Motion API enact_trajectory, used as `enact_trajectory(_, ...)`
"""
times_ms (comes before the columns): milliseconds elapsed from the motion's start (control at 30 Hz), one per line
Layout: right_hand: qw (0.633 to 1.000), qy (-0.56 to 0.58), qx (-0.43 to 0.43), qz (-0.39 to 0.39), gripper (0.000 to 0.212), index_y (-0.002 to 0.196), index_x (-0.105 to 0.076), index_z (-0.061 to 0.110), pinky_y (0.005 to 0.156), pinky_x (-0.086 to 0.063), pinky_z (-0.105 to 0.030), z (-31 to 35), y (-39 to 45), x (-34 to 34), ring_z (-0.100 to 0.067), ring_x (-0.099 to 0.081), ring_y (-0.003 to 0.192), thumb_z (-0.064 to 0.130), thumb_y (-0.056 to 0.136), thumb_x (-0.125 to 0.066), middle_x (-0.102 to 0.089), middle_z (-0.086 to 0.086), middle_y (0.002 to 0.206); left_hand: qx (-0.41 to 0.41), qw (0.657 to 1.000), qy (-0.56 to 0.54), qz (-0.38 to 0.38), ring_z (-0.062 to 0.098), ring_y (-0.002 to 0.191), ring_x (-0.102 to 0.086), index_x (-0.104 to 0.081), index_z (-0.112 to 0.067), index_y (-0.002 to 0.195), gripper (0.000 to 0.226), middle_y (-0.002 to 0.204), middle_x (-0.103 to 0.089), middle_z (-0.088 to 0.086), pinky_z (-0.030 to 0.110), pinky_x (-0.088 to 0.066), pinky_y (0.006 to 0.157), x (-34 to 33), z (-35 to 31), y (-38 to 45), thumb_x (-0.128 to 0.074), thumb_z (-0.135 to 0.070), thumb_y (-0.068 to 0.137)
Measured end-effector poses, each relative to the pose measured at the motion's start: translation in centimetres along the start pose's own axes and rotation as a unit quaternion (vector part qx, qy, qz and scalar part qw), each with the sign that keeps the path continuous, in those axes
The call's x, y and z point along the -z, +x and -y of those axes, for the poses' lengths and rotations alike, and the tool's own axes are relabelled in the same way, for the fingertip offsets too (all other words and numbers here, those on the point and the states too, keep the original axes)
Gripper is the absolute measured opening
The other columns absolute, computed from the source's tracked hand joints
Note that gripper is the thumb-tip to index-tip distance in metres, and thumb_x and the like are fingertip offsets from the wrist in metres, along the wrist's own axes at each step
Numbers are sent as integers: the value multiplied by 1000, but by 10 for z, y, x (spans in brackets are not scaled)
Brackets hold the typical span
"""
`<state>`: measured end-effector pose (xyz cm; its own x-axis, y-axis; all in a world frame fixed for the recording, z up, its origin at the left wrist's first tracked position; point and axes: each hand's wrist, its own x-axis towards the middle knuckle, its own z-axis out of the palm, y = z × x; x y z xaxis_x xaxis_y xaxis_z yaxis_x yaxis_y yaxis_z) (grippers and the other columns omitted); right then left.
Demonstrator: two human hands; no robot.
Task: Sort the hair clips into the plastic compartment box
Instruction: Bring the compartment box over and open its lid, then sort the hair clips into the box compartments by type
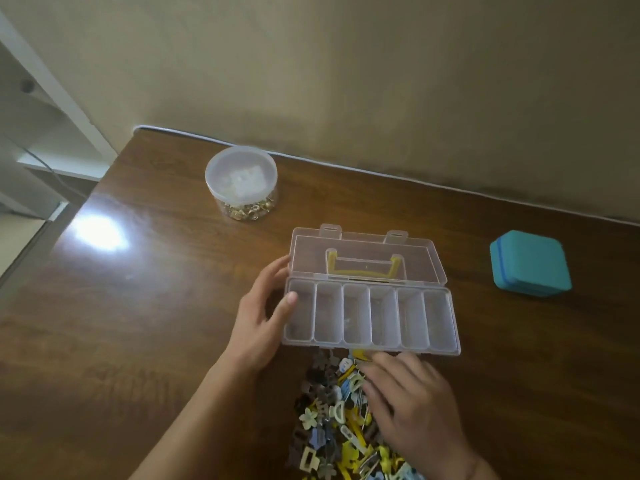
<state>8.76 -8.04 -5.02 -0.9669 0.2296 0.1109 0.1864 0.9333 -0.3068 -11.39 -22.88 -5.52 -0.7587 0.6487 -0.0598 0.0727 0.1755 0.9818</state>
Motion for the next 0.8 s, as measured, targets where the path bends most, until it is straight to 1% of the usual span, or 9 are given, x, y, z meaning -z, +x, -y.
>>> enact_trajectory(67, 999, -22, -20, -15, 29, 107, -72, 26, 59, -49, -33, 3, 2, -10, -18, -59, 79, 40, 91, -51, -70, 7, 106, -8, 999, -10, -30, 19, 122, -60, -47, -30, 141, 69, 131, -64, -3, 54, -51, 96, -7, 9, 3, -54, -69, 84)
enact_trajectory(133, 998, -30, -35, -31, 36, 102, -74, 27, 56, -48, -33, 7, 0, -19, -22, -60, 74, 48, 92, -47, -72, 4, 107, -24, 999, -6, -33, 23, 122, -60, -49, -29, 140, 63, 132, -63, 2, 52, -51, 96, -12, 18, 4, -57, -59, 85)
enact_trajectory(267, 996, -66, -15, -56, 43, 84, -73, 31, 53, -44, -32, 10, -6, -31, -24, -60, 71, 60, 90, -41, -72, 5, 95, -68, 998, 7, -5, 23, 117, -62, -52, -29, 137, 58, 125, -67, 2, 35, -51, 91, -13, 34, 5, -56, -29, 80)
enact_trajectory(367, 991, -96, 25, -87, 49, 71, -69, 28, 51, -45, -33, 5, -11, -35, -24, -61, 68, 58, 92, -37, -70, 5, 82, -102, 995, -4, 0, 19, 106, -65, -54, -28, 135, 59, 116, -70, 4, 22, -50, 82, -13, 43, 2, -56, -27, 76)
enact_trajectory(500, 988, -115, 45, -88, 63, 63, -67, 28, 57, -47, -36, 5, -19, -30, -22, -62, 74, 59, 96, -24, -66, 7, 73, -145, 989, 0, 7, 18, 109, -64, -57, -29, 132, 57, 119, -69, 2, 20, -50, 81, -12, 48, -1, -55, -31, 75)
enact_trajectory(600, 989, -135, 19, -55, 67, 70, -71, 31, 71, -52, -39, 7, -28, -29, -19, -64, 90, 62, 95, -17, -70, 14, 86, -161, 987, 11, -2, 14, 109, -64, -60, -33, 126, 57, 116, -70, -3, 20, -49, 84, -11, 50, 1, -54, -37, 70)
enact_trajectory(667, 990, -140, 12, -27, 69, 83, -73, 33, 82, -51, -39, 16, -30, -27, -15, -61, 100, 65, 94, -12, -68, 18, 95, -164, 986, 14, -3, 14, 105, -65, -62, -37, 123, 56, 111, -71, 0, 26, -49, 85, -9, 49, 1, -55, -39, 67)
enact_trajectory(733, 992, -128, 3, -3, 76, 109, -67, 34, 101, -36, -37, 21, -31, -26, -9, -43, 120, 69, 88, -2, -58, 23, 115, -157, 988, 10, -6, 15, 103, -66, -62, -36, 122, 54, 108, -72, 0, 31, -49, 86, -8, 47, -3, -56, -34, 68)
enact_trajectory(800, 993, -114, 9, 3, 78, 125, -58, 34, 106, -23, -30, 19, -36, -25, -5, -30, 128, 70, 85, -2, -50, 25, 127, -146, 989, 7, -6, 16, 103, -66, -62, -32, 123, 51, 108, -72, 0, 31, -49, 87, -11, 45, -5, -56, -28, 73)
